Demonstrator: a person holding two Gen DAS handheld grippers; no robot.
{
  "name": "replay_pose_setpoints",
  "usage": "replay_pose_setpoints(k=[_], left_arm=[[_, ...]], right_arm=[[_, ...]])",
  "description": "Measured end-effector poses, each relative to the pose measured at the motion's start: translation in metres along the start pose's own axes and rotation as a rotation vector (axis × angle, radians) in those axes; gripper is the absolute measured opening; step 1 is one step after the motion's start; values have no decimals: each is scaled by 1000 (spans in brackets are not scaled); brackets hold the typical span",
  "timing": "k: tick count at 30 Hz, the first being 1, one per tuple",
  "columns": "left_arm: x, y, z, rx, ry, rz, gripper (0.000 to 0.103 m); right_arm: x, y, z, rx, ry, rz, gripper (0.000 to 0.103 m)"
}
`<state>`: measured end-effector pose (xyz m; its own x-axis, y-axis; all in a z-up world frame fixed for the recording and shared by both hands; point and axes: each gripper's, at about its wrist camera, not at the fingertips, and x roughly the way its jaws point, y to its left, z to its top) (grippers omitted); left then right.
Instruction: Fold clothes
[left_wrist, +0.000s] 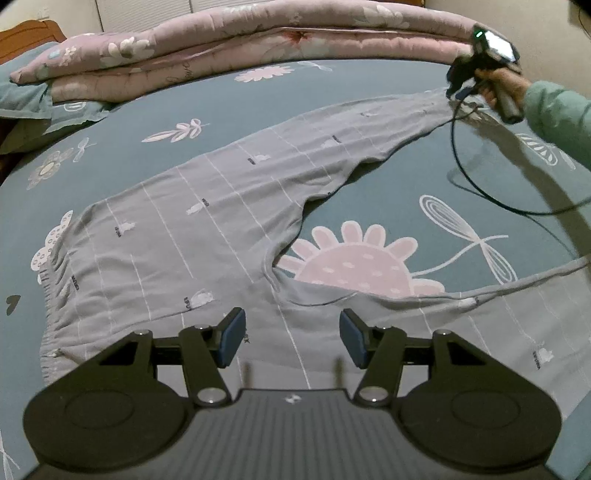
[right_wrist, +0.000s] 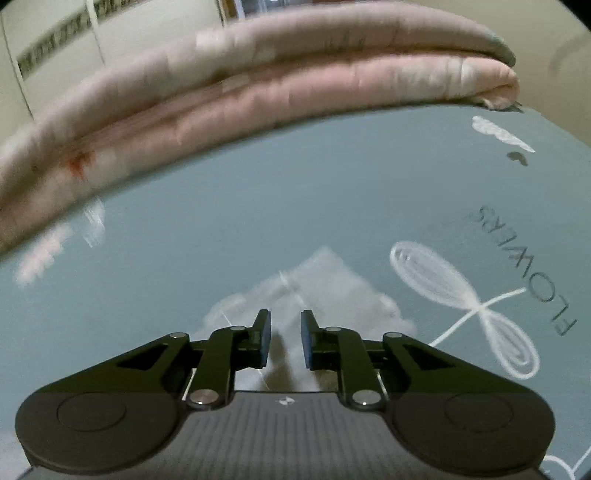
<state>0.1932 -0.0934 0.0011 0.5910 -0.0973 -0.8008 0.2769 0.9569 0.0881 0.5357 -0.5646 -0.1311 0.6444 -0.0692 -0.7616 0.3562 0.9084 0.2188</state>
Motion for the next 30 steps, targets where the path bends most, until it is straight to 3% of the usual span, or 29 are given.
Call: replay_pose_setpoints(k=[3, 6, 13, 15, 19, 20, 24, 26, 30], left_arm=[[-1, 5, -5, -9, 12, 7, 57], [-1, 10, -8, -25, 18, 13, 57], [-6, 14, -7, -34, -13, -14, 57], [-6, 14, -7, -37, -18, -18, 57], [-8, 17, -12, -36, -25, -23, 58], [-8, 19, -14, -41, -24, -25, 58], [-12, 31, -21, -60, -29, -18, 58], [-16, 38, -23, -76, -39, -27, 58], [-18, 49, -23, -94, -55, -39, 58]], right_arm=[[11, 2, 6, -17, -11, -19, 16], [0, 8, 16, 29, 14, -19, 22], [-59, 84, -21, -252, 81, 253, 28], [-60, 109, -34, -315, 117, 290, 28], [-39, 149, -59, -437, 111, 208, 30], [-34, 153, -61, -442, 95, 189, 35], [-32, 152, -48, -345, 75, 167, 39], [-50, 155, -48, -337, 87, 209, 39], [-101, 179, -81, -436, 140, 391, 39]])
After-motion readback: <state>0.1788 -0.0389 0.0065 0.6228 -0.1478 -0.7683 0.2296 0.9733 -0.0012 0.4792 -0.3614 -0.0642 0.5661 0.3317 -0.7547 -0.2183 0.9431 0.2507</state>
